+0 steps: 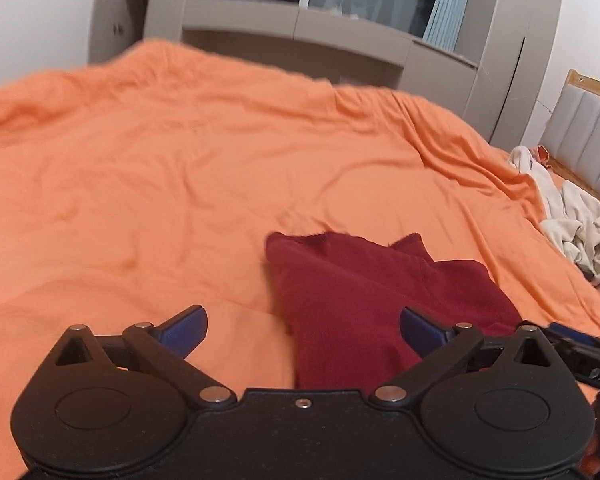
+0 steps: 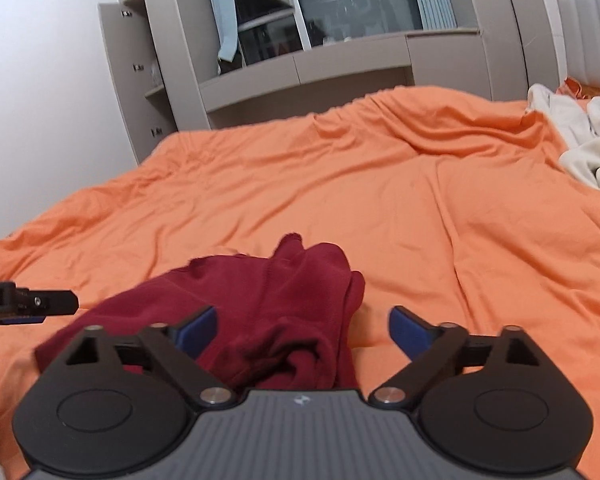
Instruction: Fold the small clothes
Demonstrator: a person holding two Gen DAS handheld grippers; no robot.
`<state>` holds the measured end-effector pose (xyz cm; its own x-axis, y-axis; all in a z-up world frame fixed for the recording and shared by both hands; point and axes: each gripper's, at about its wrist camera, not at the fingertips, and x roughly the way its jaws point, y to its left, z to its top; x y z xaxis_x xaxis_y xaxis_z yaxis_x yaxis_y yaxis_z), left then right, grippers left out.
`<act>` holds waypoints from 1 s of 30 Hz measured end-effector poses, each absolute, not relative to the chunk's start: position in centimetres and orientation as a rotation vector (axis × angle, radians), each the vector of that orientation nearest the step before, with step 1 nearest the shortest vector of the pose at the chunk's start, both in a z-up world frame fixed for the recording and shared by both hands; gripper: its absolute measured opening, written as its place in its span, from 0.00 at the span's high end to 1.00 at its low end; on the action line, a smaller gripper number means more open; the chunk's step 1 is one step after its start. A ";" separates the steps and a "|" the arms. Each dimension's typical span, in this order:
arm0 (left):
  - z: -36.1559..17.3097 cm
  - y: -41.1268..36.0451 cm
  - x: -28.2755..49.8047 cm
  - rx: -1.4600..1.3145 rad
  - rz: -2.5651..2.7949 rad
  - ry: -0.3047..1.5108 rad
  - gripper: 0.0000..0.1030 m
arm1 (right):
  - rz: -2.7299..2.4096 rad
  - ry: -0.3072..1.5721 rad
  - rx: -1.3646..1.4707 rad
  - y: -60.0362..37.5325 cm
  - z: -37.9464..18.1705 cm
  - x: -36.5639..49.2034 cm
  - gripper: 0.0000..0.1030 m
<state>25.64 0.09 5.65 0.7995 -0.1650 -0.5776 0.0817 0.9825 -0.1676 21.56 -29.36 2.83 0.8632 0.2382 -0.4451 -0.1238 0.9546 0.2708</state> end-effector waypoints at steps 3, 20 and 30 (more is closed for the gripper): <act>6.3 0.2 22.2 -0.095 -0.096 0.575 0.01 | 0.212 0.454 0.246 -29.0 3.2 19.1 0.00; 5.2 0.7 4.3 -0.034 -0.035 0.383 0.01 | 0.164 0.236 0.103 -26.6 3.5 2.2 0.00; 4.3 2.2 3.5 -0.041 0.012 0.409 0.01 | 0.143 0.260 0.152 -27.1 3.4 2.3 0.00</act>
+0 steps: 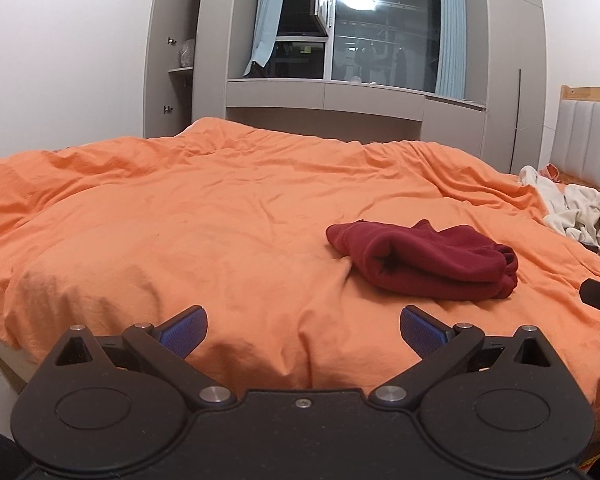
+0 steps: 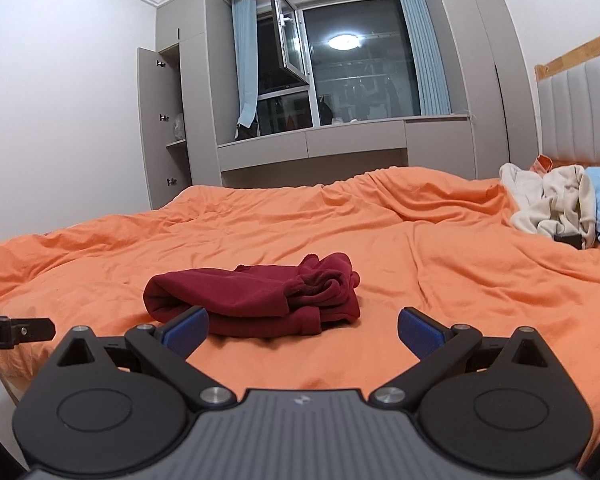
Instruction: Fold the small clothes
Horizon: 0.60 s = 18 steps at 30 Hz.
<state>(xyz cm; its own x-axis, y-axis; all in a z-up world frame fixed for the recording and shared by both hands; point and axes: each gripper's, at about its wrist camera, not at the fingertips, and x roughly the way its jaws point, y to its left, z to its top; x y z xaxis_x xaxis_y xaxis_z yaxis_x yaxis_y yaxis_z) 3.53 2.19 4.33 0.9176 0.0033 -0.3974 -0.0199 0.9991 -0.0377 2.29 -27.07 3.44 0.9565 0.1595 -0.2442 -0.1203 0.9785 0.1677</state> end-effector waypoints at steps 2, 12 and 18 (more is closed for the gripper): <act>4.2 2.4 3.6 -0.042 0.018 0.412 0.01 | 0.141 0.271 0.150 -26.9 3.3 2.5 0.00; 4.3 2.0 3.7 -0.026 0.022 0.411 0.01 | 0.132 0.284 0.140 -26.6 2.8 2.8 0.00; 4.3 1.6 3.7 -0.012 0.013 0.406 0.01 | 0.132 0.287 0.142 -26.6 2.8 2.8 0.00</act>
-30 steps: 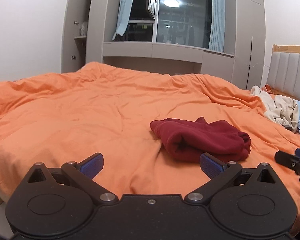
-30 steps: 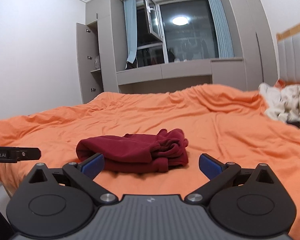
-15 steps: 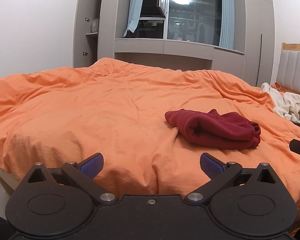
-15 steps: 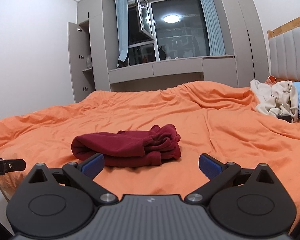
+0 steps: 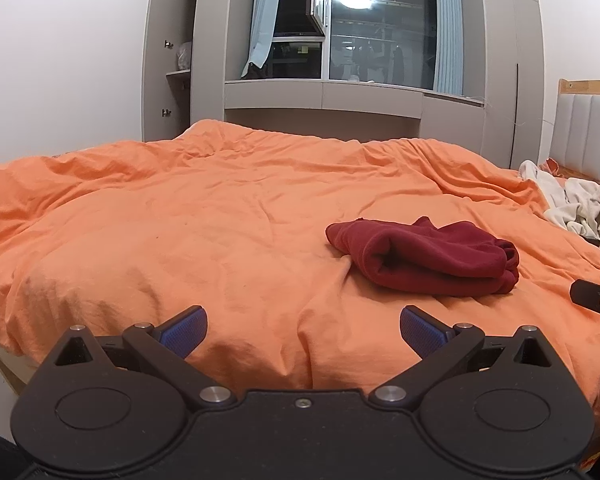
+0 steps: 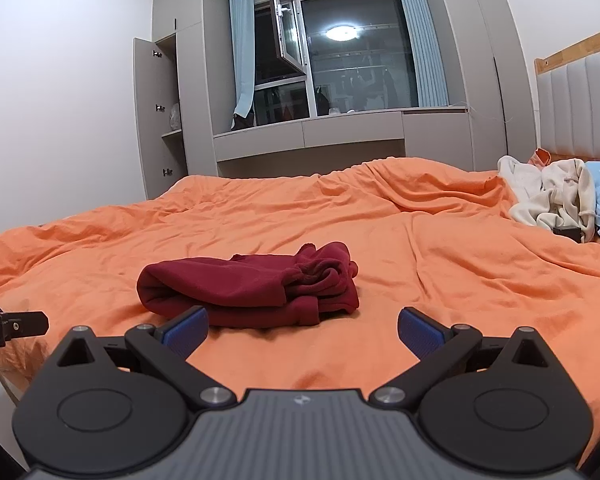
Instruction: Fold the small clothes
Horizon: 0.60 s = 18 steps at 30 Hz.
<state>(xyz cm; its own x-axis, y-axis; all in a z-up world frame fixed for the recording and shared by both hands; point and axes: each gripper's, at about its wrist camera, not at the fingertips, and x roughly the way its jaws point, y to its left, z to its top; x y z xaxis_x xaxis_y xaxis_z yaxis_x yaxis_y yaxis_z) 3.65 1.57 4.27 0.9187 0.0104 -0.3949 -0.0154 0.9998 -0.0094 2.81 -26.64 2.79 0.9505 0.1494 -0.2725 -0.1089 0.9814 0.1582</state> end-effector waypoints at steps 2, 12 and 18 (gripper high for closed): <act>4.2 1.5 3.7 -0.009 0.016 0.407 0.01 | 0.132 0.288 0.142 -26.7 2.8 2.8 0.00; 4.2 1.5 3.7 -0.010 0.023 0.408 0.01 | 0.131 0.287 0.142 -26.7 2.8 2.8 0.00; 4.2 1.4 3.8 -0.007 0.024 0.409 0.01 | 0.132 0.289 0.142 -26.6 2.8 2.8 0.00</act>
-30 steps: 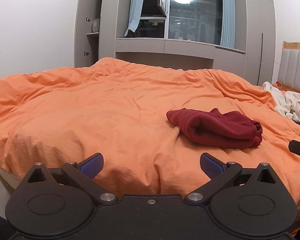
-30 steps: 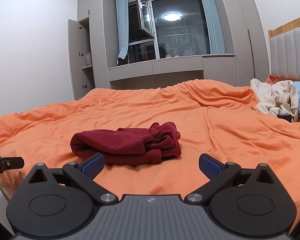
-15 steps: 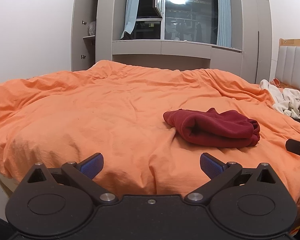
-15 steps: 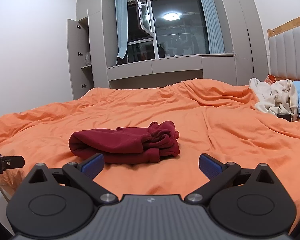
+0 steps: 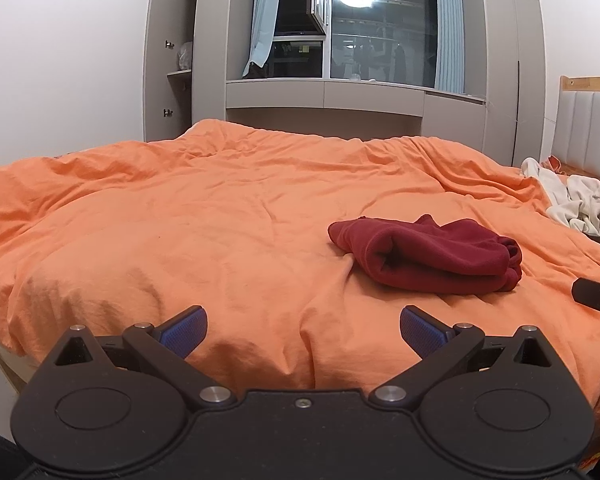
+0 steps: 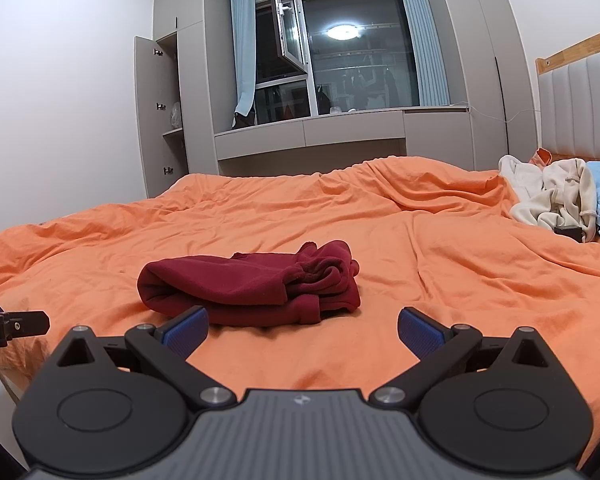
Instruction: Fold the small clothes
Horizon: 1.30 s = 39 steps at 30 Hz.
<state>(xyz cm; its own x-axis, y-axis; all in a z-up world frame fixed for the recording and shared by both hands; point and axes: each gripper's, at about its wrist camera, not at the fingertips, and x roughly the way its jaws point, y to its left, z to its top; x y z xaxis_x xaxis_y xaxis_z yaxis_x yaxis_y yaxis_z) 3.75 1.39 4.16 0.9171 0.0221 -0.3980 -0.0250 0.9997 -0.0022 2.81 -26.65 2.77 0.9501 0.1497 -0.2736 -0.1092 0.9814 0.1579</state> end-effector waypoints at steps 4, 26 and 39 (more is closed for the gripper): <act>4.2 1.4 3.7 -0.007 0.025 0.410 0.01 | 0.132 0.288 0.141 -26.6 2.8 2.8 0.00; 4.1 1.4 3.8 -0.005 0.028 0.412 0.01 | 0.132 0.292 0.137 -26.4 2.6 2.9 0.00; 3.9 1.3 4.1 0.004 0.032 0.423 0.01 | 0.132 0.293 0.136 -26.3 2.6 2.9 0.00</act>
